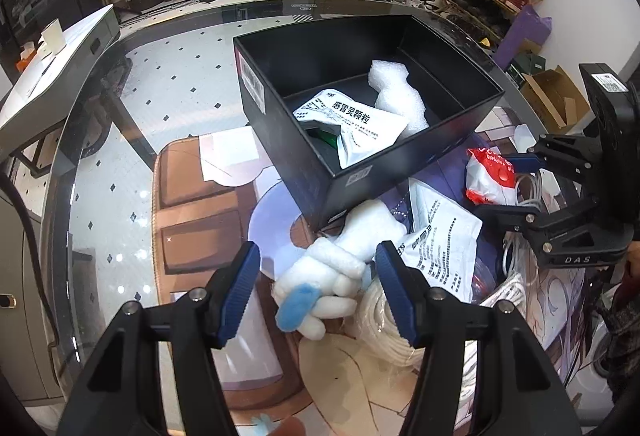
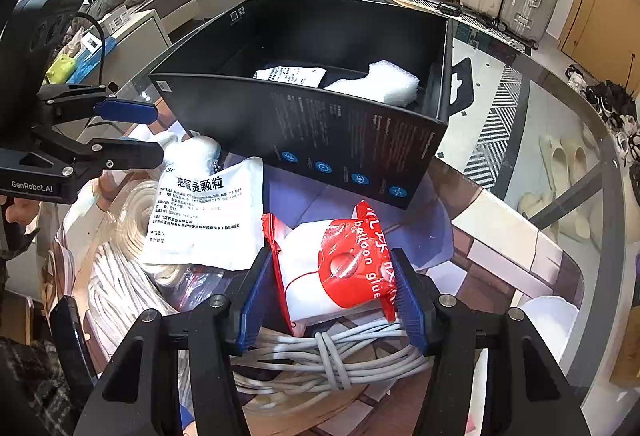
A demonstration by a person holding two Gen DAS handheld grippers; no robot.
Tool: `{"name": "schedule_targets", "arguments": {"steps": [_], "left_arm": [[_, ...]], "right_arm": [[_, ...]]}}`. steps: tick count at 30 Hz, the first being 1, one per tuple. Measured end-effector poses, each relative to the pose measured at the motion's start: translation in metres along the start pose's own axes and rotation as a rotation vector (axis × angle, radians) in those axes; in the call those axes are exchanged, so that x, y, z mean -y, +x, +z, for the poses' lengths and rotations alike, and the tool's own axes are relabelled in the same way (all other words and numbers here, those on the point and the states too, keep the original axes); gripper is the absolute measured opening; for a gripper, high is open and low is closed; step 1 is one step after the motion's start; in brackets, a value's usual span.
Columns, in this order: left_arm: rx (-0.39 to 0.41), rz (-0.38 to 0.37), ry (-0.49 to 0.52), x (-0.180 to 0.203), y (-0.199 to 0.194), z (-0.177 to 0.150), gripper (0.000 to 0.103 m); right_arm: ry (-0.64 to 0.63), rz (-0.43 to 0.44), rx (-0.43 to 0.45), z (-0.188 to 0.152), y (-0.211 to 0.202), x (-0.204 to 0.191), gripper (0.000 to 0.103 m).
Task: Organize soft objects
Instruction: 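Grasp the white plush toy with the left gripper, then carry the plush toy with the left gripper while the right gripper carries the red bag toward the box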
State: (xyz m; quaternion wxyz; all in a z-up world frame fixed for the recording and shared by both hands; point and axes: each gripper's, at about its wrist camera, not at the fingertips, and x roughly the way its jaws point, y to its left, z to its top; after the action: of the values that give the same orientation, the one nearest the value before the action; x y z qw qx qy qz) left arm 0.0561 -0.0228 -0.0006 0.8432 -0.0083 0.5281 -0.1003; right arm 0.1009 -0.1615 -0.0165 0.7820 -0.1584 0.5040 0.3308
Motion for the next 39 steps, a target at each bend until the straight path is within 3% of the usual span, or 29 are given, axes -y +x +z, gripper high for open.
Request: {"name": "schedule_targets", "arguments": {"steps": [14, 23, 29, 36, 39], "left_arm": [[-0.049, -0.055, 0.240, -0.005, 0.000, -0.005, 0.060], [-0.087, -0.086, 0.327, 0.001, 0.011, -0.004, 0.057], [-0.098, -0.101, 0.321, 0.001, 0.018, 0.002, 0.057], [-0.086, -0.095, 0.313, 0.004, 0.020, 0.002, 0.041], [-0.079, -0.079, 0.308, 0.006, 0.019, -0.001, 0.039]], "right_arm": [[0.011, -0.003, -0.011, 0.000, 0.001, 0.000, 0.058], [0.026, -0.003, -0.016, 0.002, 0.002, -0.001, 0.058], [0.025, -0.005, -0.016, 0.003, 0.003, -0.001, 0.058], [0.025, -0.007, -0.015, 0.002, 0.002, -0.003, 0.056], [0.027, -0.007, -0.009, 0.001, 0.000, -0.003, 0.055]]}}
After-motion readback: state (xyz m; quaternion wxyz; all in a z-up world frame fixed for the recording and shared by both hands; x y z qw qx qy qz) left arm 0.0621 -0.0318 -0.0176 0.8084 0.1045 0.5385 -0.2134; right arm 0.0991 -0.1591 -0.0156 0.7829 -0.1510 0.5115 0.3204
